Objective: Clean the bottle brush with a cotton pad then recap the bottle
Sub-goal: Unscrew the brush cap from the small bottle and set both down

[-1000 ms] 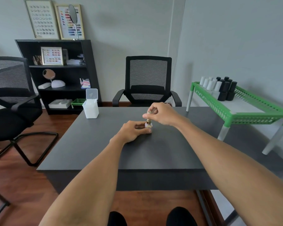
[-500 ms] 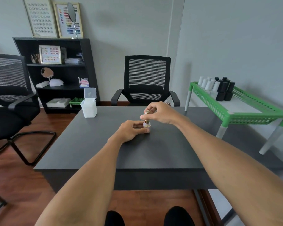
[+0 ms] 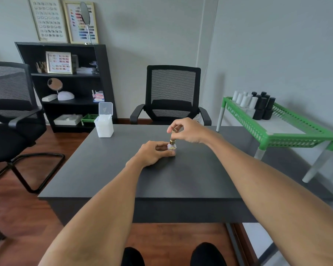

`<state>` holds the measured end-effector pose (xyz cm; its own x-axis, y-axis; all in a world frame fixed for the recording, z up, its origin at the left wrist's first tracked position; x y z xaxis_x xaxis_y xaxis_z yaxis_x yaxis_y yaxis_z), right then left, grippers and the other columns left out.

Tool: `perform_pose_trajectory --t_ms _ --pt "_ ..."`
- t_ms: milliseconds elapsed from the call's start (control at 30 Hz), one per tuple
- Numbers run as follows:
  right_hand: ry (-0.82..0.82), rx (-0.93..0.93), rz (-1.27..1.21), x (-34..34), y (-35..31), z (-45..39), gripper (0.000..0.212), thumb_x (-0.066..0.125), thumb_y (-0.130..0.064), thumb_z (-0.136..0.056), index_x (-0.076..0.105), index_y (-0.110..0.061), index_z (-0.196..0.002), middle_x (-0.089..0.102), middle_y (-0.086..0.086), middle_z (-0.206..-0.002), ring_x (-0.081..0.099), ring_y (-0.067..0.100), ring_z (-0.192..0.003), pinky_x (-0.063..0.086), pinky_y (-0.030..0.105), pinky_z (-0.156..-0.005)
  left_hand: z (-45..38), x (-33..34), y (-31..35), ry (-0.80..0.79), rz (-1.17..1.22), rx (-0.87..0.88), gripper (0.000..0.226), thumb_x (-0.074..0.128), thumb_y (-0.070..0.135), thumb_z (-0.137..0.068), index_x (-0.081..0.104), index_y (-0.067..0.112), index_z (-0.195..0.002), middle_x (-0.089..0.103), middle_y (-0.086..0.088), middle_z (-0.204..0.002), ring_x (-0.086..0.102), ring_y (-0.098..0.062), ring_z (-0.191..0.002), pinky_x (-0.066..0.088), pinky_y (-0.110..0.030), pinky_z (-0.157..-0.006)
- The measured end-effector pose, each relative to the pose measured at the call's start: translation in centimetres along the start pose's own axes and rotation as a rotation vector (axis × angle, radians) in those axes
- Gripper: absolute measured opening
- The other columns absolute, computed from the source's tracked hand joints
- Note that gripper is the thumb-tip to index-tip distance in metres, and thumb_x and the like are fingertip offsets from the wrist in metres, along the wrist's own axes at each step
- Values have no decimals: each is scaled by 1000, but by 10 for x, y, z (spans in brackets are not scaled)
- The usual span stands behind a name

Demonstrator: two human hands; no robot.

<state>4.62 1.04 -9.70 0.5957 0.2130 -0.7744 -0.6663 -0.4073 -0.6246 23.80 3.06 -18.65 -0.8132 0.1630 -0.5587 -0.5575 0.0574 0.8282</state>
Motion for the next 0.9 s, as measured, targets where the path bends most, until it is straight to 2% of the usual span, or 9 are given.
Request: perform_pose_trajectory --t_ms 167,300,400,467,533,600,667,767,900 --pt "12 45 103 0 -3 1 36 81 -59 -87 74 -26 -101 71 -6 -98 67 11 -92 48 28 -73 1 0 1 0 -14 -6 47 85 60 -82 75 45 -126 76 26 -113 65 -2 -111 44 -30 -104" --pt "-34 20 169 1 -5 -1 8 79 -33 -92 74 -29 -97 70 -10 -89 68 15 -87 45 23 -64 0 1 3 -3 -12 -13 49 85 59 -82 74 44 -128 77 21 -118 66 -9 -118 45 -35 -110" --pt "-81 11 175 2 -9 -1 15 79 -30 -87 74 -32 -101 74 -8 -97 69 13 -89 48 24 -69 1 0 3 4 -16 -4 49 85 60 -82 74 44 -128 77 20 -118 66 -11 -120 45 -35 -111" --pt "-71 13 187 3 -10 -3 19 80 -42 -88 74 -31 -103 73 -6 -99 70 15 -91 51 27 -73 2 0 2 6 -19 0 48 84 60 -82 75 44 -127 77 20 -119 66 -10 -121 45 -35 -112" --pt "-45 30 244 2 -11 -4 35 78 -59 -89 73 -28 -104 71 -4 -99 69 16 -92 55 34 -79 3 0 2 12 -17 2 49 85 59 -83 75 43 -128 77 20 -120 66 -11 -122 44 -36 -112" --pt "-21 41 305 1 -11 -5 42 73 -64 -91 73 -24 -105 71 -1 -100 69 19 -93 57 40 -84 3 1 3 9 -19 -4 51 84 59 -83 74 43 -131 77 18 -123 65 -12 -123 44 -36 -112" --pt "-20 22 297 0 -12 -6 32 73 -54 -96 74 -23 -105 73 2 -99 72 22 -94 59 42 -85 3 1 4 4 -21 -8 51 84 60 -83 73 44 -131 76 17 -124 64 -13 -124 43 -37 -112" --pt "-37 -12 297 -3 -15 -6 11 75 -38 -96 75 -26 -96 71 -4 -86 71 20 -85 52 31 -71 4 0 4 6 -18 -10 50 84 61 -82 73 46 -129 76 18 -124 63 -13 -123 43 -35 -108" --pt "-34 -33 312 -7 -18 -5 5 73 -32 -93 77 -29 -94 65 -10 -86 64 15 -80 46 27 -67 4 1 4 6 -12 -5 50 85 61 -82 74 45 -128 77 19 -122 65 -11 -122 45 -36 -111"
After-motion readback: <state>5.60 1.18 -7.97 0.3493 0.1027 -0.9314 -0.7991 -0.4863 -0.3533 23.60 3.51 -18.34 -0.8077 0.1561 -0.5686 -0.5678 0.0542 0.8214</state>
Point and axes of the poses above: each hand's wrist, its own z-axis away from the middle knuckle, its own x-axis out of the palm, y = z × x, the point moved 2 cm from there along -z, towards the middle knuckle
